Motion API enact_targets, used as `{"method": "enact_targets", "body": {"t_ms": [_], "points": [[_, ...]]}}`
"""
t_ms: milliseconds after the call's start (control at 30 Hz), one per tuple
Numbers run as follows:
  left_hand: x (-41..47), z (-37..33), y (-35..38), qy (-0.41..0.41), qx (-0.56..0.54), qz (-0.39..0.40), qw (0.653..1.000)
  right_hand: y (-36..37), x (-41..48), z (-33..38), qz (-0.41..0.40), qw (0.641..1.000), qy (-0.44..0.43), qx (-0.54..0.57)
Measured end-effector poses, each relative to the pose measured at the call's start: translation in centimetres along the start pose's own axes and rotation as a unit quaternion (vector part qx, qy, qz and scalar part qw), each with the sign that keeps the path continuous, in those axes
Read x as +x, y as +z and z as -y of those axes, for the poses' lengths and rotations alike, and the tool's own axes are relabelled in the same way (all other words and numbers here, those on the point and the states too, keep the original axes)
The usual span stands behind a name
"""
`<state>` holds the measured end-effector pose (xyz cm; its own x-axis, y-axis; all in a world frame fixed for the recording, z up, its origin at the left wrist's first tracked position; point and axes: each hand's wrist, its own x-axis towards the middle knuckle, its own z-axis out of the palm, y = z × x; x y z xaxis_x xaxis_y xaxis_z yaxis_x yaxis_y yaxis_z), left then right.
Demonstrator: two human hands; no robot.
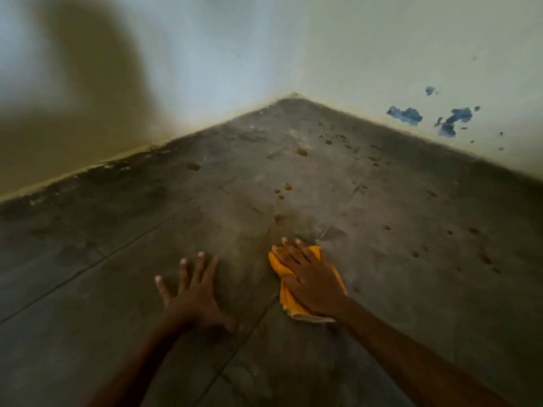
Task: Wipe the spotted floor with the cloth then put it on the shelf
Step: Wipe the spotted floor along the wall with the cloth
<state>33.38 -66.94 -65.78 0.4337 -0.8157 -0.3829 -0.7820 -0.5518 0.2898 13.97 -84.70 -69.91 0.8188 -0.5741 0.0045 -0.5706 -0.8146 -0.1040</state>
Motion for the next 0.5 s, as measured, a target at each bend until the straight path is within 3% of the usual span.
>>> {"method": "enact_targets", "body": {"t_ms": [200, 367, 433, 500], "points": [[0.9, 2.1, 0.1, 0.008, -0.006, 0.002, 1.0, -1.8, 13.7, -0.3, -0.02, 0.989, 0.148, 0.011], [1.0, 2.4, 0.1, -0.012, 0.006, -0.003, 1.0, -1.0, 7.4, 3.9, 0.031, 0.997, -0.065, -0.034], [1.1, 2.3, 0.0, -0.005, 0.007, -0.003, 1.0, -1.7, 8.9, 2.2, 0.036, 0.998, -0.046, -0.026], [1.3, 2.4, 0.1, 0.002, 0.005, -0.007, 1.0, -2.9, 13.0, 1.4, 0.05, 0.997, 0.045, -0.026]]}}
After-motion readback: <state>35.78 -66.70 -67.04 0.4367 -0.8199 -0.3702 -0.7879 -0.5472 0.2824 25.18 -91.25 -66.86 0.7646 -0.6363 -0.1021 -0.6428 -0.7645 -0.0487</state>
